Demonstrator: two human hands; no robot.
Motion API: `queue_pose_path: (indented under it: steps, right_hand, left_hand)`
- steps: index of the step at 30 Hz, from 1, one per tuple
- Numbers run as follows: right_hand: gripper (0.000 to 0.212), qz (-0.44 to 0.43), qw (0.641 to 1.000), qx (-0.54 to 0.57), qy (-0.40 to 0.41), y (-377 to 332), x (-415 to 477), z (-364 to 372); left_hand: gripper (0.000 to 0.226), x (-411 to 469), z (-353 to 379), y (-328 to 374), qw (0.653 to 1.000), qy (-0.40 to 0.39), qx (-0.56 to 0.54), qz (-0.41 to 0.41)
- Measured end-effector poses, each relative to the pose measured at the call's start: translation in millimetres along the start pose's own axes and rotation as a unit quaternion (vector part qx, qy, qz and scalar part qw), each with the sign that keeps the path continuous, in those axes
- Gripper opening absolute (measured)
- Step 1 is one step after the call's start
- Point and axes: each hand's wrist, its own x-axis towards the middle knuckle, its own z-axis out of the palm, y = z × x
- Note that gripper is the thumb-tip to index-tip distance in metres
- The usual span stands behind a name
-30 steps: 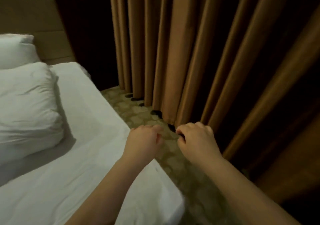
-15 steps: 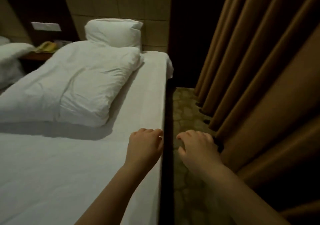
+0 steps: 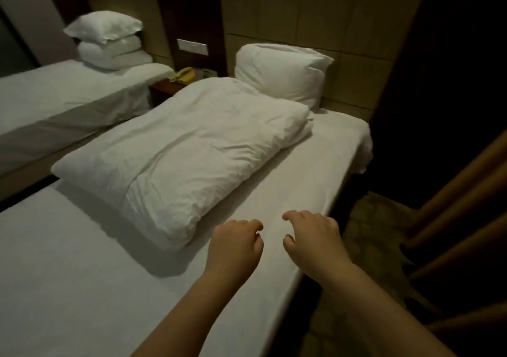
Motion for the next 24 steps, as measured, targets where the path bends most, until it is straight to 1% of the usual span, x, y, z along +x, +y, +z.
queue_pose_path:
  steps: [3, 5, 6, 9, 12, 15, 17, 21, 22, 24]
  right_hand:
    - [0.045, -0.064, 0.998, -0.007, -0.015, 17, 87, 6]
    - [0.047, -0.116, 0.992, -0.003, -0.041, 20, 136, 15]
    - [0.048, -0.14, 0.989, -0.003, -0.052, 21, 163, 19]
    - [0.049, -0.178, 0.977, 0.003, -0.118, 17, 222, 38]
    - [0.051, -0.214, 0.96, 0.001, -0.179, 12, 275, 53]
    - [0.052, -0.25, 0.951, -0.006, -0.183, 10, 338, 59]
    - [0.052, -0.25, 0.952, 0.001, -0.175, 17, 381, 54]
    - [0.053, -0.204, 0.963, -0.017, -0.176, 55, 464, 40]
    - [0.054, -0.188, 0.966, -0.018, -0.177, 64, 486, 37]
    - [0.054, -0.152, 0.97, -0.003, -0.19, 83, 526, 33]
  left_hand:
    - [0.029, 51, 21, -22, 0.996, 0.023, 0.009, -0.091]
    - [0.029, 76, 33, -32, 0.984, 0.043, 0.006, -0.172]
    - [0.03, 88, 41, -38, 0.979, 0.053, 0.006, -0.198]
    - [0.035, 117, 61, -51, 0.962, 0.053, 0.002, -0.267]
    - [0.031, 151, 78, -62, 0.944, 0.052, 0.007, -0.327]
    - [0.034, 209, 102, -81, 0.937, 0.081, 0.032, -0.337]
    - [0.039, 259, 112, -87, 0.942, 0.078, 0.029, -0.324]
    - [0.044, 356, 128, -77, 0.957, 0.033, 0.016, -0.289]
    - [0.048, 378, 134, -75, 0.959, 0.021, 0.006, -0.282]
    - [0.056, 422, 148, -71, 0.957, 0.004, -0.016, -0.291]
